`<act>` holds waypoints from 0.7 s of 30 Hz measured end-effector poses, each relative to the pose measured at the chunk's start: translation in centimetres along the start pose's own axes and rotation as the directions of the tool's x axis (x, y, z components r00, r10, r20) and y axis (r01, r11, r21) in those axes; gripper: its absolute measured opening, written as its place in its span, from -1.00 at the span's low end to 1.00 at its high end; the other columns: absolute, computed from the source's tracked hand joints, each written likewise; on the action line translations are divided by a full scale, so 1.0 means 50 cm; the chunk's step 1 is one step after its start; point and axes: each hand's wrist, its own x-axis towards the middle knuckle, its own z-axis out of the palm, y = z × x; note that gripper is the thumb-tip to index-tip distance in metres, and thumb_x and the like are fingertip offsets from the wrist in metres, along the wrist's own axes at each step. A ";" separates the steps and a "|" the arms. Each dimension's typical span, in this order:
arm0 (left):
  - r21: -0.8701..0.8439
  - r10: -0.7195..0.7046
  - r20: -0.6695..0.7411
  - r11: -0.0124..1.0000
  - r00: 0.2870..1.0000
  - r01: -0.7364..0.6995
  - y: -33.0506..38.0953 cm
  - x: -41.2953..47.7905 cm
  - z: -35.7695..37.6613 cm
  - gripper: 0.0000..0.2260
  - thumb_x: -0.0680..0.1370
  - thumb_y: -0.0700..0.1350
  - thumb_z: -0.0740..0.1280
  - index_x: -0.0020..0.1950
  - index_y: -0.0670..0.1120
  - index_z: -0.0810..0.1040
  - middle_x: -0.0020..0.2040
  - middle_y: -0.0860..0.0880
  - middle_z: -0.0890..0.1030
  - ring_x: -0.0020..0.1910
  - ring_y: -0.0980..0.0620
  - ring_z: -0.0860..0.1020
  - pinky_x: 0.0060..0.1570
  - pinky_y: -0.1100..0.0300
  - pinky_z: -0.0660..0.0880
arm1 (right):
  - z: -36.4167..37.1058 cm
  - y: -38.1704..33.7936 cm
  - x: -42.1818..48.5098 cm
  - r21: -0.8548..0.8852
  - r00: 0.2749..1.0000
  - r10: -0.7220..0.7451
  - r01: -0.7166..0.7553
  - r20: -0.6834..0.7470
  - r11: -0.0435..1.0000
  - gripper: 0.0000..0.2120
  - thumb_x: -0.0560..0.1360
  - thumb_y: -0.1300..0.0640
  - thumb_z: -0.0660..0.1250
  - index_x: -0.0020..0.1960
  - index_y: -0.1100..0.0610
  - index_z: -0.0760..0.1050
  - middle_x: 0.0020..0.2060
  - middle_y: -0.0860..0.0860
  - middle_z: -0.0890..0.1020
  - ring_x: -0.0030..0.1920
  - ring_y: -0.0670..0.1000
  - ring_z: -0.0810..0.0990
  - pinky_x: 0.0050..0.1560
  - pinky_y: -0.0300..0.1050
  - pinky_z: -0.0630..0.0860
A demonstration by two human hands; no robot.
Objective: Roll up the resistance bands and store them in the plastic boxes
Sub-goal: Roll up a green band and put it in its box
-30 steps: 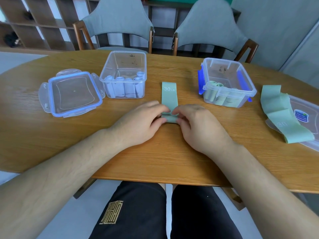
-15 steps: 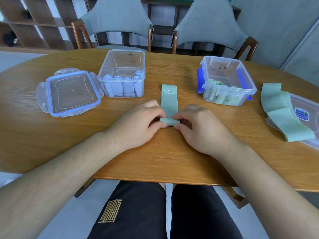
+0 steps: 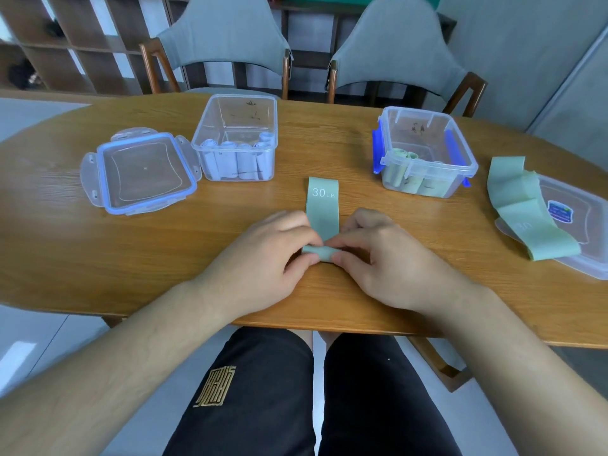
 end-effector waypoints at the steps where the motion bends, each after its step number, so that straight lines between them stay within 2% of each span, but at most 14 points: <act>1: -0.004 -0.004 0.000 1.000 1.000 0.004 -0.004 0.003 0.000 -0.86 0.62 -0.05 0.33 0.10 -0.04 0.64 -0.07 0.18 0.43 -0.03 0.19 0.39 0.05 0.25 0.39 | 0.002 0.001 0.000 -0.001 1.000 -0.001 0.001 -0.019 1.000 -0.79 0.58 0.07 0.36 0.20 0.01 0.62 -0.10 -0.10 0.51 -0.02 -0.14 0.44 0.03 -0.37 0.36; 4: -0.003 -0.019 0.005 1.000 1.000 0.019 -0.014 0.011 0.005 -0.81 0.64 -0.04 0.28 0.12 -0.05 0.66 -0.10 0.14 0.43 -0.04 0.16 0.40 0.05 0.22 0.40 | 0.003 0.001 -0.003 0.043 0.995 0.041 -0.037 -0.092 0.998 -0.75 0.53 0.10 0.40 0.19 0.03 0.50 -0.12 -0.12 0.56 -0.08 -0.15 0.48 -0.01 -0.32 0.41; 7: 0.043 -0.022 -0.033 0.999 0.999 0.023 -0.013 0.015 0.010 -0.78 0.65 -0.05 0.26 0.15 -0.07 0.66 -0.05 0.08 0.46 0.01 0.10 0.44 0.09 0.13 0.44 | 0.010 0.011 -0.002 0.010 0.992 0.008 -0.006 -0.126 1.000 -0.84 0.50 0.11 0.43 0.08 0.05 0.57 -0.09 -0.11 0.55 -0.07 -0.15 0.46 0.03 -0.33 0.39; 10: 0.040 -0.012 -0.078 0.999 0.997 0.016 -0.008 0.016 0.013 -0.81 0.62 -0.07 0.32 0.19 -0.07 0.60 0.03 0.09 0.47 0.05 0.09 0.47 0.13 0.15 0.43 | 0.015 0.030 0.006 0.028 0.990 0.019 -0.015 -0.137 0.999 -0.84 0.52 0.07 0.42 0.09 0.04 0.61 -0.06 -0.14 0.52 -0.01 -0.13 0.46 0.09 -0.28 0.40; 15: 0.028 -0.014 -0.054 0.999 0.998 0.015 -0.031 0.035 0.017 -0.82 0.60 -0.05 0.35 0.15 -0.05 0.64 -0.04 0.14 0.48 0.01 0.10 0.46 0.09 0.09 0.46 | 0.018 0.043 0.022 0.030 0.984 0.026 -0.021 -0.178 0.999 -0.82 0.57 0.06 0.36 0.14 0.05 0.63 -0.04 -0.12 0.51 0.02 -0.11 0.49 0.12 -0.27 0.40; 17: 0.025 -0.013 -0.033 1.000 0.999 0.014 -0.043 0.048 0.018 -0.80 0.62 -0.03 0.32 0.16 -0.05 0.66 -0.04 0.13 0.50 0.02 0.09 0.46 0.10 0.06 0.46 | 0.013 0.042 0.029 0.052 0.976 0.012 -0.001 -0.216 0.999 -0.80 0.55 0.09 0.38 0.16 0.06 0.59 -0.01 -0.09 0.51 -0.07 -0.13 0.48 0.05 -0.27 0.44; 21: 0.062 -0.014 -0.008 0.998 1.000 0.015 -0.053 0.064 0.017 -0.76 0.65 -0.01 0.27 0.21 -0.05 0.64 0.02 0.09 0.52 0.06 0.04 0.48 0.12 0.03 0.46 | 0.009 0.045 0.044 0.084 0.981 0.002 0.014 -0.194 0.996 -0.86 0.48 0.11 0.47 0.03 0.05 0.60 -0.06 -0.11 0.53 -0.16 -0.12 0.48 -0.09 -0.28 0.43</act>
